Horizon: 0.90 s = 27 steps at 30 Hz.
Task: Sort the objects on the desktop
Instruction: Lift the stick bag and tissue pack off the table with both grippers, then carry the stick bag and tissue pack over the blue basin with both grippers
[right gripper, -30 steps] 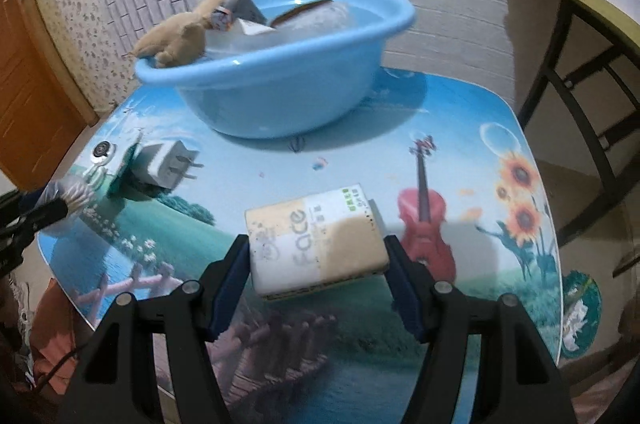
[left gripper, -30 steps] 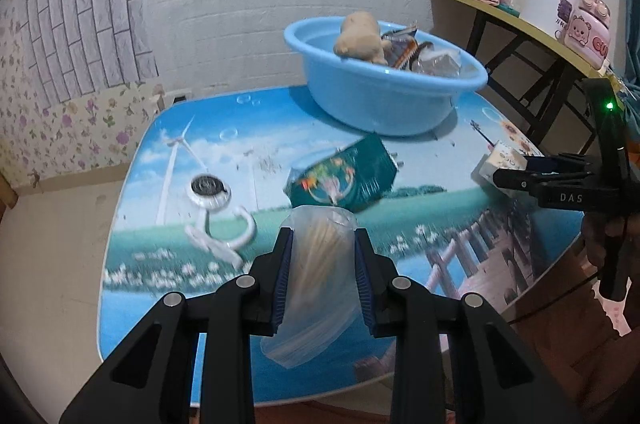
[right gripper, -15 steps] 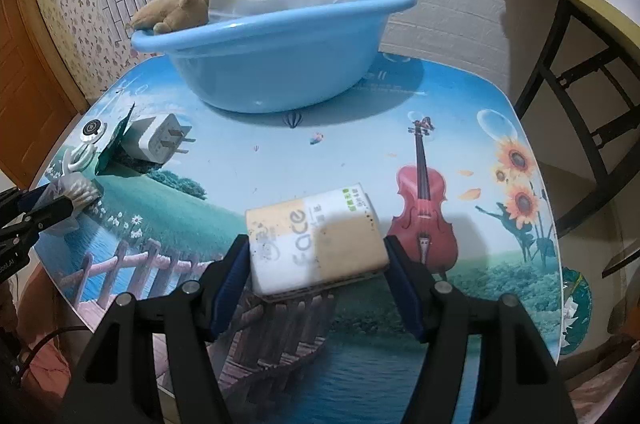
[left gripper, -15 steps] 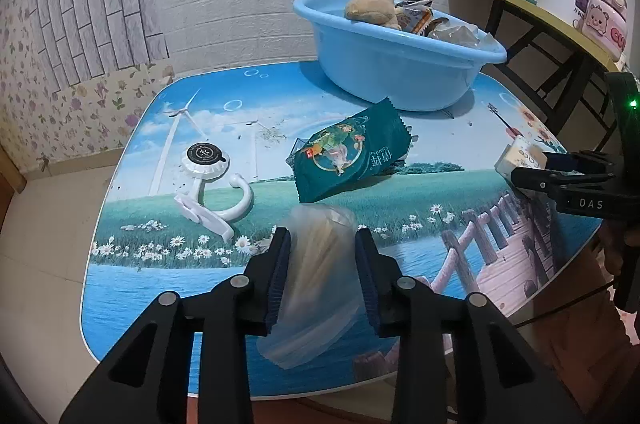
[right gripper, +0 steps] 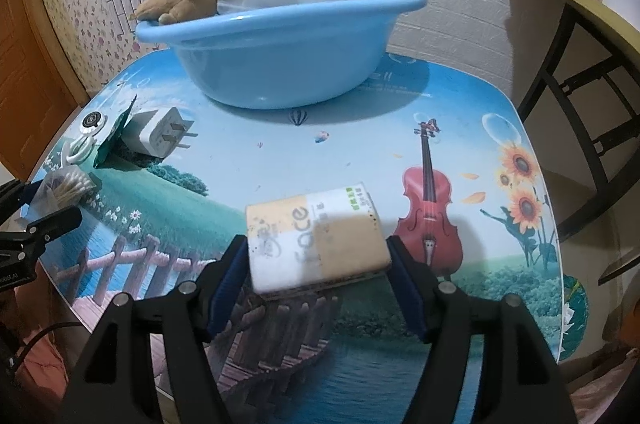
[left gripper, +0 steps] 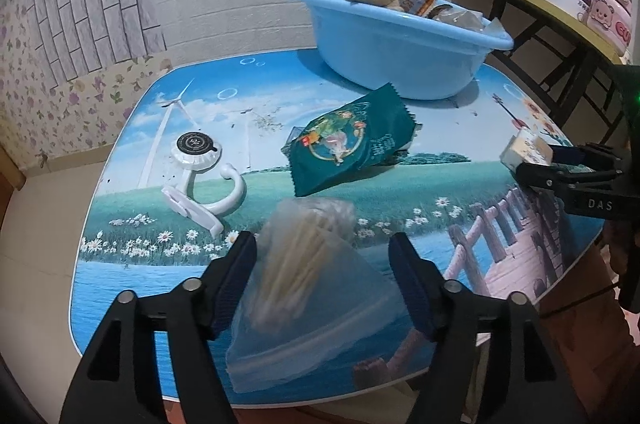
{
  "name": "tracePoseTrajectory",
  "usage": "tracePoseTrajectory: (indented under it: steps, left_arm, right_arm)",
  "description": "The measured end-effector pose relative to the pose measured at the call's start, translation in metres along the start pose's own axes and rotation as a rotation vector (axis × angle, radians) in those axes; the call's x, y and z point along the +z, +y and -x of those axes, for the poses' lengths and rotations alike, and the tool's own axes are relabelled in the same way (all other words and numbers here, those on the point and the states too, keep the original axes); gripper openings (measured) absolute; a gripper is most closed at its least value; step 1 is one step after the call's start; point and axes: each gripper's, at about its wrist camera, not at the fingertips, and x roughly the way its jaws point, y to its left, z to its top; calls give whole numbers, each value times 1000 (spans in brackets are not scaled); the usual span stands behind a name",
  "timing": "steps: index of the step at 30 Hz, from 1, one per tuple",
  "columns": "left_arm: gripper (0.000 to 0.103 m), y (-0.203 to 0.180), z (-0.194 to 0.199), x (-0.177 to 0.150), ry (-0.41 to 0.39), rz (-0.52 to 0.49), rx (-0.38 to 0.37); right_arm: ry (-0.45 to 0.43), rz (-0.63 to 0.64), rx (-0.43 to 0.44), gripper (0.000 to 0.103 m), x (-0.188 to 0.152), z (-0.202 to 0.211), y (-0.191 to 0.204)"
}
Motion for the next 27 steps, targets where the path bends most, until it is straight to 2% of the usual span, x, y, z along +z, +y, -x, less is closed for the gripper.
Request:
tracePoseTrajectory:
  steps: [4,10,12,13,17,18,19,27]
  left_arm:
    - [74,4,-5,-2,7,9,11]
    - [75,3,-7,-2,1,1,13]
    - [68,2,-6,-2,-1,-5,14]
    - [60,2,-6,-1,-5,-11,17]
    - [51,1,-4,0,-5,-13,-2]
    - [50,1,-3,0,-5,-13,-6]
    - [49,0,-2,0,-6,-13,-8]
    - [45,-6,6,4,-27,-20,-20]
  right_arm:
    - [-2,15,9,75,-1,0,2]
    - [1,27,-2,76,-2,-2,5]
    - [1,25,2,76,-1,-2,4]
    - [2,25,5,75,-1,-2,4]
    - [0,22,15,75,-3,-1,3]
    - [-3,19,18,72,-3,-1,3]
    - [-8,14,19,64,-3,1,1]
    - [-44,-9,47,63,-2,11,-4]
